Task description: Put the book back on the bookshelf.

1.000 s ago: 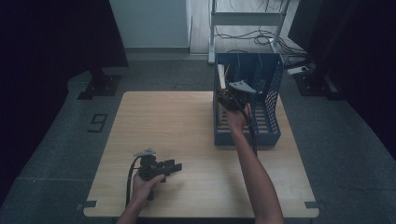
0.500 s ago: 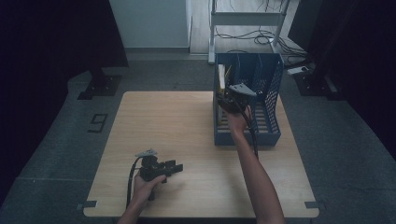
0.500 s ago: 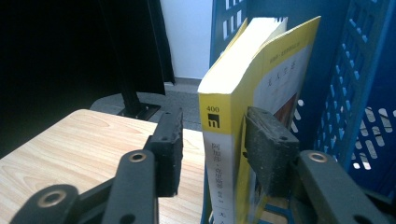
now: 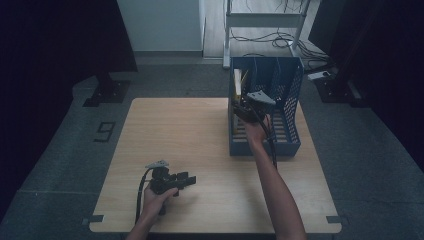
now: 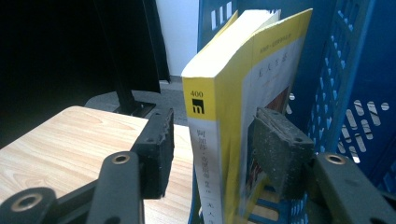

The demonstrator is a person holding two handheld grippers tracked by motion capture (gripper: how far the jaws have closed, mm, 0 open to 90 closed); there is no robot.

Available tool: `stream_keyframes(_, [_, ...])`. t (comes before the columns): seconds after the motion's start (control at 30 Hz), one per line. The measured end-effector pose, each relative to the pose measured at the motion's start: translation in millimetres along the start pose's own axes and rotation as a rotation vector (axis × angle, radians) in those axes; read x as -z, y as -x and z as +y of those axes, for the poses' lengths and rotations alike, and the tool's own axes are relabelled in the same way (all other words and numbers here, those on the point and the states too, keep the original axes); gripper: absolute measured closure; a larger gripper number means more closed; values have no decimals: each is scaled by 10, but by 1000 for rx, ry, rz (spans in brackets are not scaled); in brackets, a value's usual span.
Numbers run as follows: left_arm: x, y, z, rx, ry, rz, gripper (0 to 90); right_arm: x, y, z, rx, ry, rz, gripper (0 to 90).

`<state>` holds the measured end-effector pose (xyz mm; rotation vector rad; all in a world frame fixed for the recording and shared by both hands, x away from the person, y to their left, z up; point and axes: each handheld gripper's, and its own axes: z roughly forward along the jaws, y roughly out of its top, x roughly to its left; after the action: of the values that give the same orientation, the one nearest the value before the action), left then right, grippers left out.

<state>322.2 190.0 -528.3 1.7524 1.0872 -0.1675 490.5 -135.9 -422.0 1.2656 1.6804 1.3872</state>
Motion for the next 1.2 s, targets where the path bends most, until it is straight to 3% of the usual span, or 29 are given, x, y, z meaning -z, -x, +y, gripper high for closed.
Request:
stream_keyframes(0.17, [-4,-1,-2,-1,-1,0,406,16,2,-3,5,-17,6,438])
stream_keyframes(0.4, [-7,1,-2,-3,-3,0,406,88,-19,-10,48,-14,15,416])
stream_keyframes(0.8, [9,-7,2,1,3,6,406,245,-7,-87,49,-14,27,413])
stream_keyframes(1.2, [14,-11,1,1,3,8,406,499,-41,-210,59,-5,86,416])
